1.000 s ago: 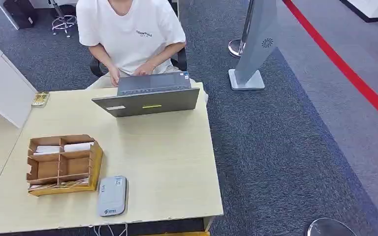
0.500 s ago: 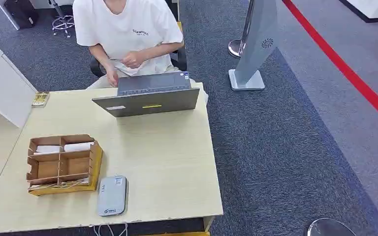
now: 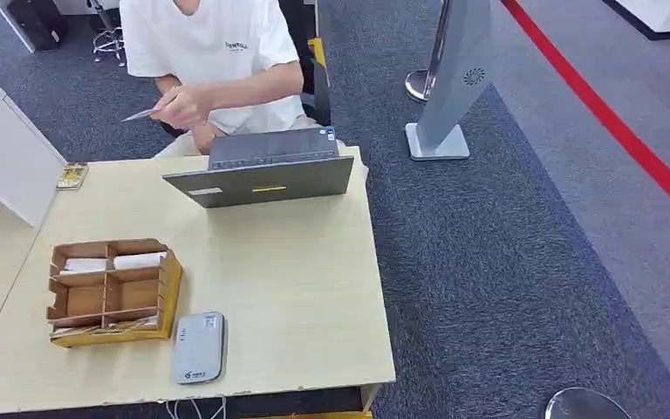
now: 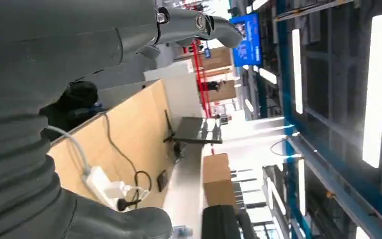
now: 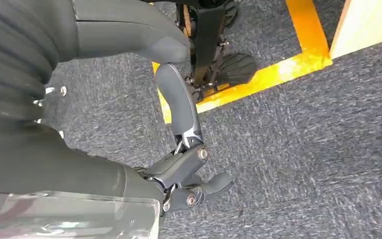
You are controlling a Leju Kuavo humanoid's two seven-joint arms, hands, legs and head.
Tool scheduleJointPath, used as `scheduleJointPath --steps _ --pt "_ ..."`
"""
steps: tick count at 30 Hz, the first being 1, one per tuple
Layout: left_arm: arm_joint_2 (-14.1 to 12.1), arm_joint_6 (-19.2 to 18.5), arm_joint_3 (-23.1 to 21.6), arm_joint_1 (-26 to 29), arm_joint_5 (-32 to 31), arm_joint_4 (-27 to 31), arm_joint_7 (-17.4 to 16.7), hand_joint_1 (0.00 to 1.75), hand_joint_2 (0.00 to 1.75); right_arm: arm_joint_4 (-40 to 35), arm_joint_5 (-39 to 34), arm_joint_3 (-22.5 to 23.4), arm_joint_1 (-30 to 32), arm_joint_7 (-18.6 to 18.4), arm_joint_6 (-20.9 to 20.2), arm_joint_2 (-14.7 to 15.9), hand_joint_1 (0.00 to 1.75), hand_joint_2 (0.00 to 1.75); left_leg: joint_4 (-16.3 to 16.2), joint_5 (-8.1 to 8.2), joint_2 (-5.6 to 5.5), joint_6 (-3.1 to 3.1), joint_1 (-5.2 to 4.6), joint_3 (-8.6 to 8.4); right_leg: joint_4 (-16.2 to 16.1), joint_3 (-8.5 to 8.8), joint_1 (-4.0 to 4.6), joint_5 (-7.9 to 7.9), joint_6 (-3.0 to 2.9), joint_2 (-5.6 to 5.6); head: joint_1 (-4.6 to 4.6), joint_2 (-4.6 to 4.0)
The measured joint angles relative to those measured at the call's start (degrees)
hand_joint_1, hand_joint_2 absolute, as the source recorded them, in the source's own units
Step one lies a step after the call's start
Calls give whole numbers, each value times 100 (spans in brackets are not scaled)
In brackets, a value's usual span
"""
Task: Pass the card to the sensor for recognition and then transmit it.
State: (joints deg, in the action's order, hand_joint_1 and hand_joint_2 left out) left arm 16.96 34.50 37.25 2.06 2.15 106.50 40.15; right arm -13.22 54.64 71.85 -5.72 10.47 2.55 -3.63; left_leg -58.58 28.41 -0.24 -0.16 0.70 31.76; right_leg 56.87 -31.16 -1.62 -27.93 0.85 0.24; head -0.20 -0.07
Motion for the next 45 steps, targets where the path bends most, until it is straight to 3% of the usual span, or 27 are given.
scheduleJointPath --steps 4,10,14,18,25,28,34,40,45 --pt "-103 471 -445 -21 -460 379 0 0 175 7 81 -59 -34 -101 57 -2 0 175 0 -3 0 4 0 0 0 2 0 1 0 0 2 0" --pt "-225 517 -777 -394 -1947 801 0 0 175 13 228 -219 -115 -226 57 -15 0 175 -2 -10 -1 6 -1 -2 0 1 -1 6 0 -1 4 0" --pt "-418 517 -1015 -935 -3127 599 0 0 175 15 345 -378 -199 -354 55 -42 0 175 -2 -15 -1 5 -1 -2 1 0 -1 10 -2 -3 4 0" --pt "-753 517 -1141 -1616 -4230 -260 -2 0 175 28 468 -566 -300 -477 46 -59 0 175 -2 -25 0 -4 0 -3 4 -3 0 19 -4 1 2 0" --pt "-1377 517 -1144 -2786 -6004 -2484 -50 0 175 44 474 -853 -386 -599 37 -66 0 175 -2 -34 -4 -3 0 3 9 -6 0 25 -8 -2 4 0" --pt "-1669 517 -1155 -3214 -6501 -3452 -532 0 175 44 472 -936 -402 -623 2 -66 0 175 -2 -34 4 -3 0 3 10 -11 0 27 -7 11 2 0" --pt "-2278 526 -1643 -3801 -6529 -5117 -1592 0 175 44 426 -1019 -401 -632 -41 -66 0 175 -3 -33 11 -4 0 5 10 -17 0 27 -7 19 0 0" --pt "-2632 534 -2210 -3989 -6435 -5951 -1836 0 175 44 378 -1054 -377 -636 -43 -66 0 175 -3 -32 21 -3 0 7 9 -21 0 27 -7 29 2 0" --pt "-2760 548 -2402 -4014 -6407 -6176 -1886 0 175 44 374 -1060 -366 -636 -43 -66 0 175 -3 -32 21 -3 0 7 9 -22 0 27 -7 29 2 0"
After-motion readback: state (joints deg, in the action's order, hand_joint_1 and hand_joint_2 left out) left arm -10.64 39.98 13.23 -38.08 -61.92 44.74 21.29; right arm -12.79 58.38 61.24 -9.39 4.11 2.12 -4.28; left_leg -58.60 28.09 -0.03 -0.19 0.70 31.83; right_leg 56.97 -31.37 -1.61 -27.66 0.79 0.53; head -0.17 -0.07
